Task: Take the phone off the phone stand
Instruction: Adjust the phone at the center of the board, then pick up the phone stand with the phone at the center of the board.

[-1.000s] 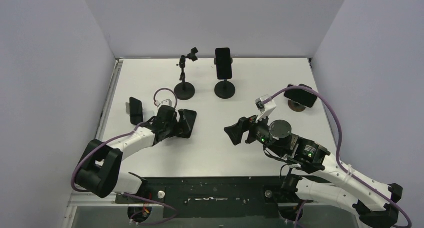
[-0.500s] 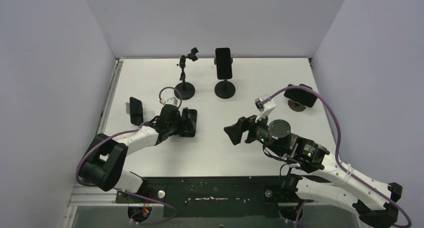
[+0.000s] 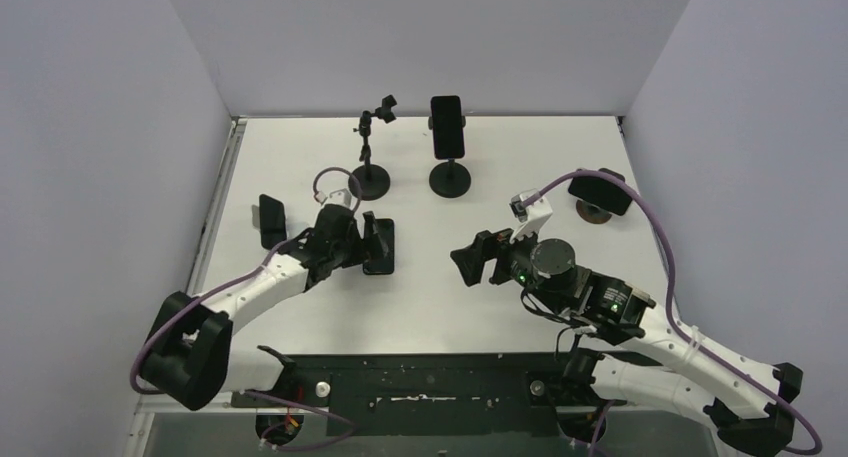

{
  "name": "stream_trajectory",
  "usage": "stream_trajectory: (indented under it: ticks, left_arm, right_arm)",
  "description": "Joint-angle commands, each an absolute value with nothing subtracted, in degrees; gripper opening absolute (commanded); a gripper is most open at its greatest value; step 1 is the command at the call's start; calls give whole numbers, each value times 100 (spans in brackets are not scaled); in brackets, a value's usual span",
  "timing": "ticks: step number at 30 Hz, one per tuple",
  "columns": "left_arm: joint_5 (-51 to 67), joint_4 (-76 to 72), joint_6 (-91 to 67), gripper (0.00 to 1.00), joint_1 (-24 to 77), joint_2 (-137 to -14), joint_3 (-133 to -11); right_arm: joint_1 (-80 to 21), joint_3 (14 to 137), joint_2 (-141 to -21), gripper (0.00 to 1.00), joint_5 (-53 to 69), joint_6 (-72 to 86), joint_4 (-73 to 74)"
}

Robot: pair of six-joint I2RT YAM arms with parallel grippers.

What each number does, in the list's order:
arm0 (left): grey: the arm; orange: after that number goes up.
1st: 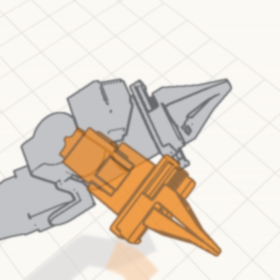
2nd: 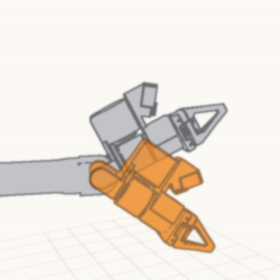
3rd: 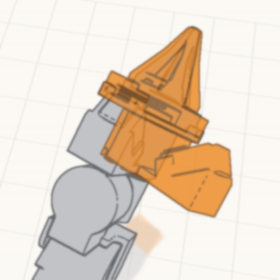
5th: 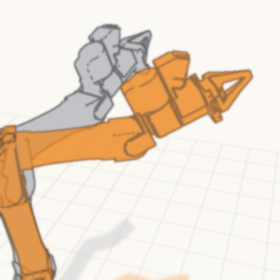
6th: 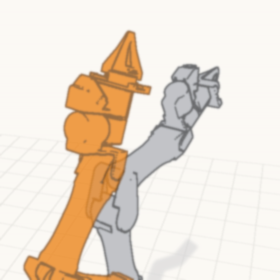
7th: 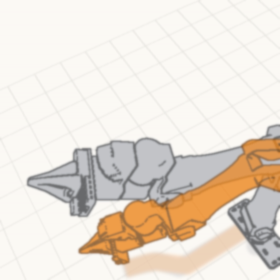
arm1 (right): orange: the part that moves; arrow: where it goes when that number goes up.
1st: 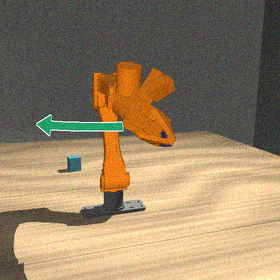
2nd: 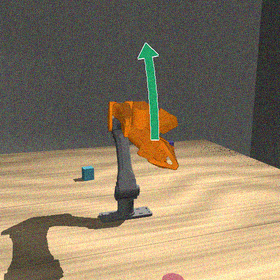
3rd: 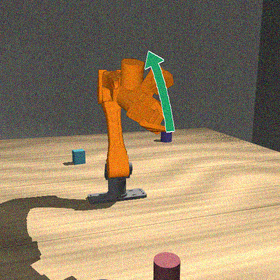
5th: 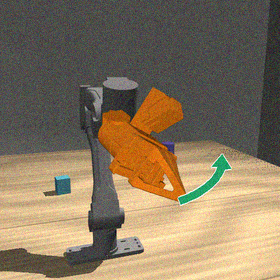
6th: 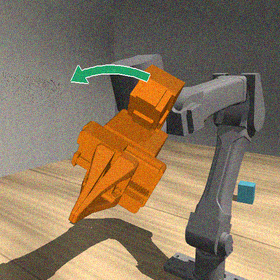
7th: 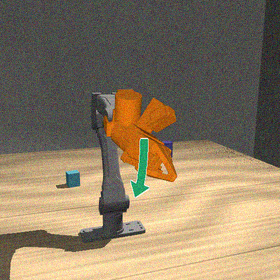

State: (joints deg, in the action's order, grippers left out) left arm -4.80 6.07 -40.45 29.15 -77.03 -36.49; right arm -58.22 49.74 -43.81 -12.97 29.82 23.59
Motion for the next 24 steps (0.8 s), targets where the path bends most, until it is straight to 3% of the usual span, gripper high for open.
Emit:
stream_trajectory:
  ticks: [1,6,10,15,19,24]
  left_arm:
    - [-1094,1262,-3335,97,2900,-6779,-4564]
    - [-1704,1162,-2901,97,2892,-5946,-4952]
    - [-1801,427,-2814,97,2953,-5387,-4621]
    - [-1146,-264,-2856,97,2988,-4950,-4016]
    - [-738,-616,-2692,97,2971,-4575,-3686]
    - [-483,-511,-2624,97,2944,-4412,-3703]
  right_arm:
    - [-5854,5312,-4703,91,-2524,3334,2594]
    - [-5840,5847,-5522,99,-3770,3641,2816]
    - [-5625,6554,-6410,100,-4266,3260,2971]
    - [-3730,7178,-7104,100,-2283,3032,3102]
    - [-2625,6806,-6902,100,-2170,3185,2941]
    - [-224,5998,-6580,99,-1082,3797,2628]
